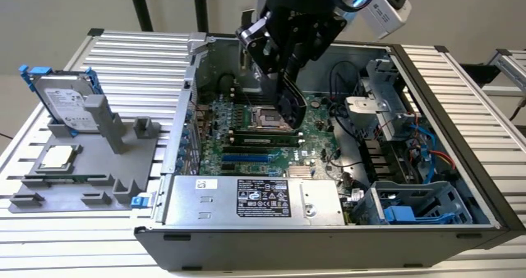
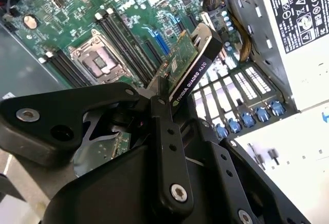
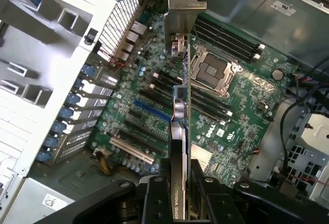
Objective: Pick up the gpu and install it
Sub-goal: 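Insert the gpu into the slot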
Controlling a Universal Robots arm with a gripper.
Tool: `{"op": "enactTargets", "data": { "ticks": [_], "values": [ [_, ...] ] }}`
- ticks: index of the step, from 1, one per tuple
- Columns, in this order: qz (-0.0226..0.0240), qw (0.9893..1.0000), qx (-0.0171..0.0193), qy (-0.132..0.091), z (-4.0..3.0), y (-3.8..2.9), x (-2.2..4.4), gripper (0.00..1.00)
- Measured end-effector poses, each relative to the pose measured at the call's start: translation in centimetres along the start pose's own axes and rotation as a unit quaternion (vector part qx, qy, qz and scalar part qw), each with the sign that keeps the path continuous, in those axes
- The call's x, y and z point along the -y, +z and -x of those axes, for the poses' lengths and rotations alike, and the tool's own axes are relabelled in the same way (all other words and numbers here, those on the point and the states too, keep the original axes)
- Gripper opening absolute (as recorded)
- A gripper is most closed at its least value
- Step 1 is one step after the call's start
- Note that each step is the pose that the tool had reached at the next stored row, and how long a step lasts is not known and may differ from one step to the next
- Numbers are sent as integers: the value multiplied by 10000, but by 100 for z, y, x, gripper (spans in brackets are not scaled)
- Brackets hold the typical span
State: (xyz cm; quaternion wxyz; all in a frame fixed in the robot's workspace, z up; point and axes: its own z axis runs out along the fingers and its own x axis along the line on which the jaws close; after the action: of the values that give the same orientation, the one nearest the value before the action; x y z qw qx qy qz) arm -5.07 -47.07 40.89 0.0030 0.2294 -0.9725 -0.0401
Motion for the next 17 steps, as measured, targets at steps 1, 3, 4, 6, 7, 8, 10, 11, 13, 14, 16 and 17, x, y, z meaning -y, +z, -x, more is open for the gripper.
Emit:
{"op": "enactTargets", "data": {
  "ticks": [1,3,4,6,7,8,10,11,13,14,16,17],
  "values": [
    [1,10000,-3,-45,0,0,0,0],
    [2,9999,-10,-131,1,0,0,0],
    [2,9998,-14,-178,1,0,1,0],
    [3,9996,-21,-266,2,0,1,0],
    [4,9995,-25,-310,2,0,1,0],
    [5,9994,-28,-356,2,0,1,0],
    [6,9990,-36,-450,3,0,2,0],
    [7,9988,-40,-498,4,0,2,0],
    [8,9982,-47,-591,4,0,2,0],
    [8,9980,-50,-637,4,0,2,0],
    [9,9973,-58,-728,5,0,3,0],
    [10,9970,-61,-772,5,0,3,0]
  ]
}}
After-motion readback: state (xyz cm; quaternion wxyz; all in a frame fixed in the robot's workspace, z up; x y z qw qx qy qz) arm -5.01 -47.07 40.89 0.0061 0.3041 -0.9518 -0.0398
